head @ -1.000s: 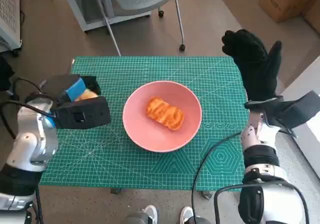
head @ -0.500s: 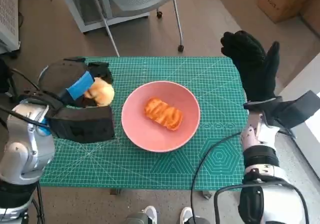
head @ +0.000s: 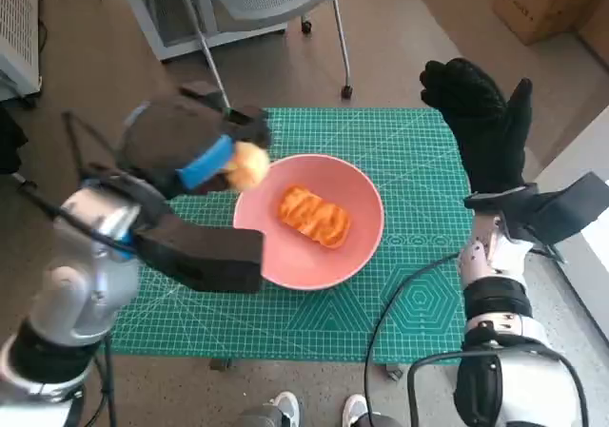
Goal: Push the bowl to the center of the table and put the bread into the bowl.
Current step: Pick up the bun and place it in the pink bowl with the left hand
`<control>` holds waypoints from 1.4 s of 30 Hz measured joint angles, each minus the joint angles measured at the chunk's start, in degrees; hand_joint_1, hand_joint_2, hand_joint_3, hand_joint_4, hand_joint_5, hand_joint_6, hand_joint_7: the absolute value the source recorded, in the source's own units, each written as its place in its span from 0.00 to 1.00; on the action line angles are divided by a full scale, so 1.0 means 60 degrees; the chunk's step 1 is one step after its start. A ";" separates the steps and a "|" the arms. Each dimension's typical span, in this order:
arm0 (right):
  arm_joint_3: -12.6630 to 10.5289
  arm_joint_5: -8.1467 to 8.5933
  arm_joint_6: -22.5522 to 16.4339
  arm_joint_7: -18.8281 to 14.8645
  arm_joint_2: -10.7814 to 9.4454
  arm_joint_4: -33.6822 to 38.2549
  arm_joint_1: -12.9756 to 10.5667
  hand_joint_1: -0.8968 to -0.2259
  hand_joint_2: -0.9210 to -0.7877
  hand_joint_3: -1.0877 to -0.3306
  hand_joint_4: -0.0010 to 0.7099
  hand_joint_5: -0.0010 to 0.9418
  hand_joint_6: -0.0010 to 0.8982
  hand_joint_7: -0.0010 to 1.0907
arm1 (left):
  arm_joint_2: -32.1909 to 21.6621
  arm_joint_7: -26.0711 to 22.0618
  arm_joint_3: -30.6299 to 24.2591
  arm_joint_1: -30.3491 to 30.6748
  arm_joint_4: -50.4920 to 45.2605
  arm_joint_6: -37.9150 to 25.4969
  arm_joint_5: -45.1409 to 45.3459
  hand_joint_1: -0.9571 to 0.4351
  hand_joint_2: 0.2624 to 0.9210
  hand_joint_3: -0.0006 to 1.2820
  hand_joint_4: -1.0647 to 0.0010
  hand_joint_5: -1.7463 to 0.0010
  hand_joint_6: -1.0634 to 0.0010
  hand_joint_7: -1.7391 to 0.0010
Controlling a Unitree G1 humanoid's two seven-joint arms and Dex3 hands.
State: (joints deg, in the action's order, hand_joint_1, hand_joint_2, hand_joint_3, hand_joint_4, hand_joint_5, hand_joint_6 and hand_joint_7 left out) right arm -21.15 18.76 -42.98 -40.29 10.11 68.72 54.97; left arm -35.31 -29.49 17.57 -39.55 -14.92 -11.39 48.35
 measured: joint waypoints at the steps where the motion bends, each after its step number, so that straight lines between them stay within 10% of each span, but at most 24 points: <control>1: 0.0007 -0.0001 -0.0004 0.0000 0.0000 -0.0005 0.0001 0.41 0.00 0.40 0.15 0.00 0.30 0.01 | 0.0132 -0.0019 0.0125 -0.0109 0.0129 0.0029 0.0059 0.69 0.99 0.03 0.32 0.32 0.36 0.39; 25: -0.0058 0.0110 -0.0146 -0.0096 0.0086 -0.0277 -0.0256 0.44 0.00 0.37 0.16 0.00 0.30 0.01 | 0.1803 -0.0149 0.1167 -0.1019 0.2822 0.0595 0.0110 0.69 1.00 0.12 0.43 0.27 0.50 0.29; 27: -0.0060 0.0121 -0.0146 -0.0092 0.0088 -0.0304 -0.0278 0.44 0.00 0.37 0.17 0.01 0.31 0.01 | 0.1871 -0.0139 0.1097 -0.0975 0.2853 0.0466 0.0033 0.81 1.00 0.17 0.51 0.22 0.56 0.50; 30: -0.0041 0.0096 -0.0162 0.0038 0.0088 -0.0374 -0.0317 0.43 0.00 0.37 0.22 0.02 0.35 0.03 | 0.1989 -0.0164 0.1009 -0.0888 0.2857 0.0143 -0.0112 0.64 0.94 0.07 0.68 0.76 0.61 0.85; 32: -0.0011 0.0025 -0.0227 0.0203 0.0086 -0.0427 -0.0336 0.43 0.00 0.37 0.23 0.03 0.36 0.03 | 0.2075 -0.0257 0.0973 -0.0815 0.2857 -0.0119 -0.0199 0.58 0.93 0.04 0.72 0.87 0.64 0.92; 42: 0.0158 -0.0180 -0.0421 0.0796 0.0031 -0.0492 -0.0347 0.41 0.00 0.43 0.25 0.02 0.40 0.04 | 0.2093 -0.0671 0.0607 -0.0404 0.2695 -0.0401 -0.1045 0.39 0.93 0.01 0.92 1.00 0.75 1.00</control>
State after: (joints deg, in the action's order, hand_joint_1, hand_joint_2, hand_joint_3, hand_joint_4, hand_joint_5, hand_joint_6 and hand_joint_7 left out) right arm -20.20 17.68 -45.50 -35.51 10.30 65.77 52.89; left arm -22.75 -33.52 21.21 -41.98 1.25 -13.80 42.08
